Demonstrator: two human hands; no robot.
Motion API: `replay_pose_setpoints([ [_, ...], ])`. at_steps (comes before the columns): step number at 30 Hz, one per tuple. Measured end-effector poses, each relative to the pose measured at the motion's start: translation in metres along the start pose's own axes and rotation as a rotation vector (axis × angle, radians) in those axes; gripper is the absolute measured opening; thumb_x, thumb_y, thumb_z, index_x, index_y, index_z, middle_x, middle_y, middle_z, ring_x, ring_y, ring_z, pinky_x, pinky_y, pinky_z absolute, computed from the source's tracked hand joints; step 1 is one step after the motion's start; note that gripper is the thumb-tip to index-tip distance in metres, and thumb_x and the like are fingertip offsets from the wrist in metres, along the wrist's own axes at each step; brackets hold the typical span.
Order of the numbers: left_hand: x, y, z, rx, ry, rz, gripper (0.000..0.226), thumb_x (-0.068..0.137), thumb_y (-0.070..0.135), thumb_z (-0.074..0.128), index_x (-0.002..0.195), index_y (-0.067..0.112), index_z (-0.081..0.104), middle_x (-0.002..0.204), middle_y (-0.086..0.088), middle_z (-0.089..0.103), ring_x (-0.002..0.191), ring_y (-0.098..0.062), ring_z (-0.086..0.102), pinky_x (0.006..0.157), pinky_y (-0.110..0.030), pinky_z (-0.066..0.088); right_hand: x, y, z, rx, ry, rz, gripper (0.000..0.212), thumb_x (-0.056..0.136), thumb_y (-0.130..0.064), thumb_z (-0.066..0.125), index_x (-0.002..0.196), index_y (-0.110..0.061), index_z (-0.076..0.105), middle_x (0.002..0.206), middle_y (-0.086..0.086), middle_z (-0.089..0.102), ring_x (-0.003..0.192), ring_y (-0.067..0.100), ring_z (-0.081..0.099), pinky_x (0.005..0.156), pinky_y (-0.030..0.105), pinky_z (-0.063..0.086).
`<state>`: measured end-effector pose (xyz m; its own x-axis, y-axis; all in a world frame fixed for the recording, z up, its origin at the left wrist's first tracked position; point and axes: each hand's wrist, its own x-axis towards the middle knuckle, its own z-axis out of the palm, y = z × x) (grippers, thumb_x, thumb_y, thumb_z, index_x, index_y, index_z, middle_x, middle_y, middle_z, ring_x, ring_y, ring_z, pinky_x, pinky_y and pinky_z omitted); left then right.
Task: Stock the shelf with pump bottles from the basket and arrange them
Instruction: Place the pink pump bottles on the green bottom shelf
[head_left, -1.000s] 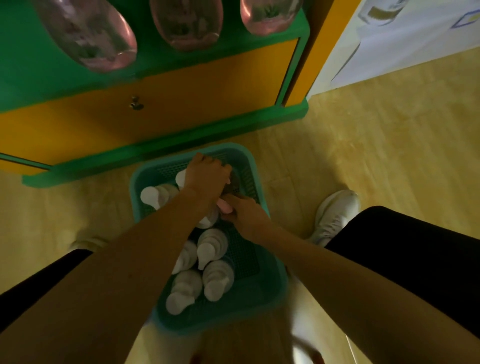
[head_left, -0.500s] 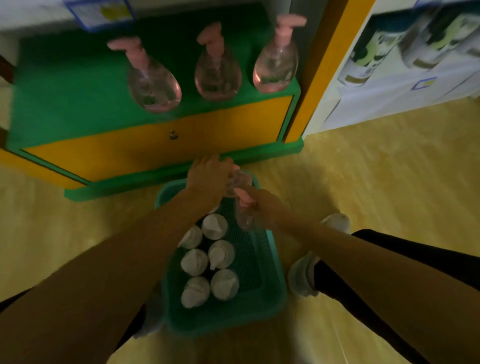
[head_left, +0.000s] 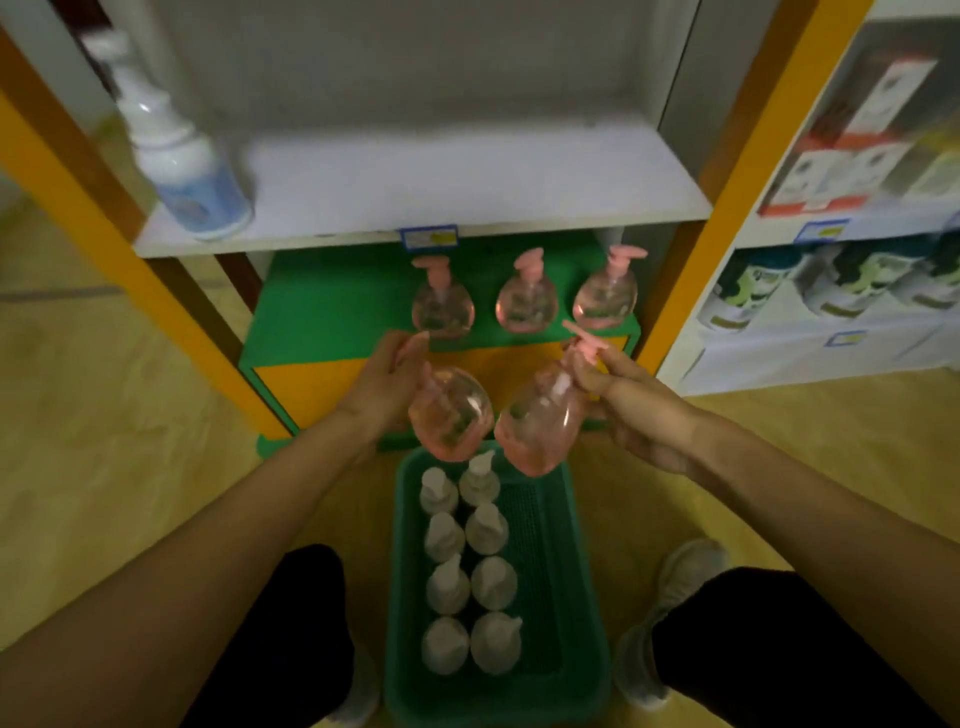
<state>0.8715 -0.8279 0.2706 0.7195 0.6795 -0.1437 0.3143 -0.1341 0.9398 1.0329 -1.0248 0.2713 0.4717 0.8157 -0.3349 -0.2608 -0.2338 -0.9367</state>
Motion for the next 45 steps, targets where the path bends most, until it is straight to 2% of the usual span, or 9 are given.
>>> replay_pose_setpoints([
  [2, -0.007, 0.004, -0.009, -0.089, 0.017, -0.024, 0.026, 0.097, 0.043, 0.039, 0.111, 0.024, 0.049, 0.095, -0.002, 0.057, 0.09, -0.022, 0.059, 0.076, -0.041, 0.054, 0.005, -0.004, 0.006, 0.14, -0.01, -0.002, 0.031, 0.084, -0.053, 0.058, 0.113, -0.042, 0.058, 0.113, -0.001, 0.07, 0.107, 0.027, 0.066, 0.087, 0.058, 0.051],
  [6, -0.011, 0.004, -0.013, -0.182, 0.007, -0.058, 0.023, 0.096, 0.047, 0.038, 0.108, 0.032, 0.051, 0.096, 0.003, 0.059, 0.084, -0.014, 0.064, 0.056, -0.027, 0.055, 0.018, -0.012, 0.032, 0.21, 0.13, 0.078, 0.042, 0.092, -0.055, 0.047, 0.118, -0.023, 0.058, 0.101, 0.01, 0.073, 0.091, 0.027, 0.072, 0.071, 0.039, 0.058],
  [9, -0.003, 0.007, -0.013, -0.157, 0.026, -0.052, 0.014, 0.091, 0.052, 0.046, 0.097, 0.042, 0.053, 0.098, 0.004, 0.062, 0.081, -0.011, 0.064, 0.053, -0.023, 0.052, 0.031, -0.017, 0.047, 0.213, 0.153, 0.147, 0.048, 0.091, -0.059, 0.045, 0.106, -0.017, 0.063, 0.091, 0.011, 0.075, 0.084, 0.027, 0.073, 0.066, 0.035, 0.057],
  [12, 0.005, 0.01, -0.017, -0.212, 0.083, -0.131, 0.026, 0.087, 0.055, 0.05, 0.104, 0.035, 0.052, 0.097, 0.003, 0.065, 0.079, -0.013, 0.067, 0.049, -0.024, 0.054, 0.039, -0.022, 0.051, 0.264, 0.144, 0.171, 0.049, 0.088, -0.059, 0.049, 0.096, -0.014, 0.067, 0.088, 0.012, 0.075, 0.081, 0.027, 0.073, 0.065, 0.035, 0.057],
  [16, 0.013, 0.014, -0.025, -0.338, 0.168, -0.321, 0.055, 0.079, 0.063, 0.057, 0.109, 0.016, 0.057, 0.094, -0.005, 0.071, 0.083, -0.023, 0.071, 0.062, -0.035, 0.059, 0.042, -0.029, 0.052, 0.401, 0.053, 0.137, 0.037, 0.089, -0.047, 0.054, 0.09, -0.013, 0.068, 0.085, 0.012, 0.074, 0.077, 0.026, 0.072, 0.062, 0.034, 0.057],
  [22, 0.014, 0.011, -0.023, -0.554, 0.254, -0.462, 0.054, 0.07, 0.064, 0.067, 0.092, 0.015, 0.068, 0.081, -0.006, 0.076, 0.073, -0.022, 0.073, 0.059, -0.035, 0.058, 0.034, -0.041, 0.048, 0.456, -0.052, 0.042, 0.032, 0.082, -0.027, 0.061, 0.109, -0.011, 0.059, 0.098, 0.013, 0.067, 0.088, 0.027, 0.067, 0.075, 0.039, 0.056],
  [28, 0.011, 0.007, -0.011, -0.622, 0.263, -0.49, 0.045, 0.08, 0.063, 0.056, 0.092, 0.02, 0.062, 0.1, -0.011, 0.07, 0.097, -0.033, 0.065, 0.093, -0.051, 0.049, 0.023, -0.038, 0.043, 0.432, 0.059, 0.024, 0.036, 0.087, -0.037, 0.062, 0.116, -0.016, 0.063, 0.101, 0.012, 0.073, 0.09, 0.028, 0.071, 0.069, 0.038, 0.056],
  [36, 0.005, 0.006, -0.016, -0.59, 0.241, -0.398, 0.053, 0.092, 0.06, 0.034, 0.133, 0.028, 0.045, 0.132, -0.016, 0.053, 0.117, -0.034, 0.053, 0.1, -0.049, 0.04, 0.027, -0.033, 0.048, 0.248, 0.231, 0.059, 0.044, 0.082, -0.05, 0.065, 0.114, -0.02, 0.063, 0.098, 0.01, 0.074, 0.083, 0.027, 0.073, 0.061, 0.035, 0.056],
  [45, -0.004, 0.002, -0.039, -0.332, 0.328, -0.274, 0.05, 0.088, 0.064, 0.036, 0.111, 0.026, 0.057, 0.095, -0.007, 0.067, 0.096, -0.028, 0.063, 0.081, -0.037, 0.047, 0.05, -0.025, 0.079, 0.081, 0.269, 0.156, 0.044, 0.068, -0.039, 0.081, 0.098, -0.009, 0.07, 0.1, 0.018, 0.072, 0.081, 0.033, 0.072, 0.057, 0.034, 0.057],
])
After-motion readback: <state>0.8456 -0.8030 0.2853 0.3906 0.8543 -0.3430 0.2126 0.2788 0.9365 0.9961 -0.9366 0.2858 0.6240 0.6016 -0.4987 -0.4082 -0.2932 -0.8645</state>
